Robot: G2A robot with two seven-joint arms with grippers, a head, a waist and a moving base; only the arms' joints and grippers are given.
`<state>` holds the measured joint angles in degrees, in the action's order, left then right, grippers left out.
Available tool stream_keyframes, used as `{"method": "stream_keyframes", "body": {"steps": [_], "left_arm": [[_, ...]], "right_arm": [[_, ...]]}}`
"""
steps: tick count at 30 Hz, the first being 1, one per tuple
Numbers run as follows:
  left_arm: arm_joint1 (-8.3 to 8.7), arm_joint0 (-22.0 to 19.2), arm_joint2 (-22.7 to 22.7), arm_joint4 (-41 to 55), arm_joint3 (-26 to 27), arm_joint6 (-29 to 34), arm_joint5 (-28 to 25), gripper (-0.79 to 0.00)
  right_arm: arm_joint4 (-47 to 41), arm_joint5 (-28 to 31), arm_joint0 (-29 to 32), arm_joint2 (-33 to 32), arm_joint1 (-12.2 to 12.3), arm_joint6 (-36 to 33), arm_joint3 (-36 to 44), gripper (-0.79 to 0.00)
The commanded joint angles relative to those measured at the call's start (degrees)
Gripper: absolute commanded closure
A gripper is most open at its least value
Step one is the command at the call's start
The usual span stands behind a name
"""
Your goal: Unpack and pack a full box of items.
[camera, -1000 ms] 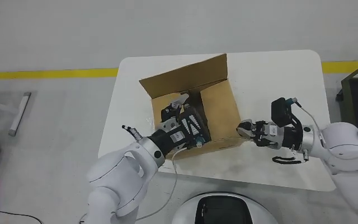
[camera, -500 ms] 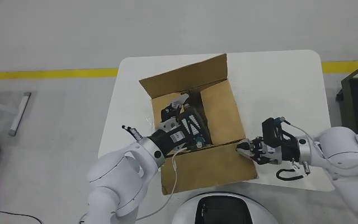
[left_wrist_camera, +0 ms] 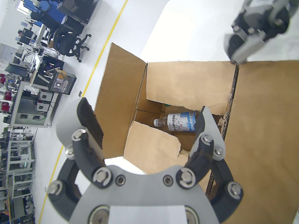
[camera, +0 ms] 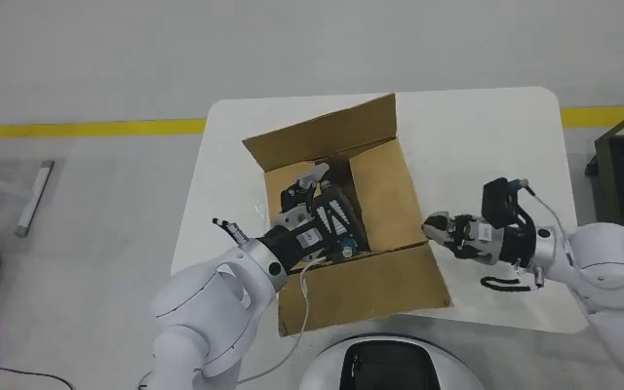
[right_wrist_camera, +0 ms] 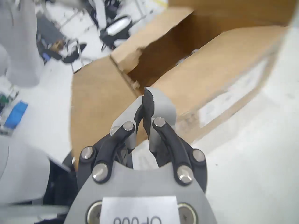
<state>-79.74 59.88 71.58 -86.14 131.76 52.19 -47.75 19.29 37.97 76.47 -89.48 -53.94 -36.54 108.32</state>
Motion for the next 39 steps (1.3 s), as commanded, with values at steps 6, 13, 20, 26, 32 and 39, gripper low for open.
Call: {"method": "stream_keyframes", "body": {"steps": [6,13,20,26,32,39], "left_arm": [[0.00,0.00,0.00,0.00,0.00,0.00,0.00,-0.785],[0.00,0.00,0.00,0.00,0.00,0.00,0.00,-0.785],[0.00,0.00,0.00,0.00,0.00,0.00,0.00,-0.785],[0.00,0.00,0.00,0.00,0.00,0.00,0.00,-0.785],[0.00,0.00,0.00,0.00,0.00,0.00,0.00,-0.785],[0.00,0.00,0.00,0.00,0.00,0.00,0.00,-0.785]], "right_arm": [[6.95,-12.62,0.71,2.64,-0.83,7.84,-3.59,0.000],[8.85,-10.28,-0.62,9.41,-1.41,5.72,-4.54,0.000],[9.06,-3.10,0.04,12.21,-1.13,-0.17,-3.19,0.000],[7.78,-2.31,-0.39,8.74,-0.65,0.34,-2.50,0.000],[7.55,-6.81,-5.15,4.24,-0.49,3.40,-1.26,0.000],[6.89,-9.16,-19.33,12.65,-1.69,1.17,-6.66,0.000]]}}
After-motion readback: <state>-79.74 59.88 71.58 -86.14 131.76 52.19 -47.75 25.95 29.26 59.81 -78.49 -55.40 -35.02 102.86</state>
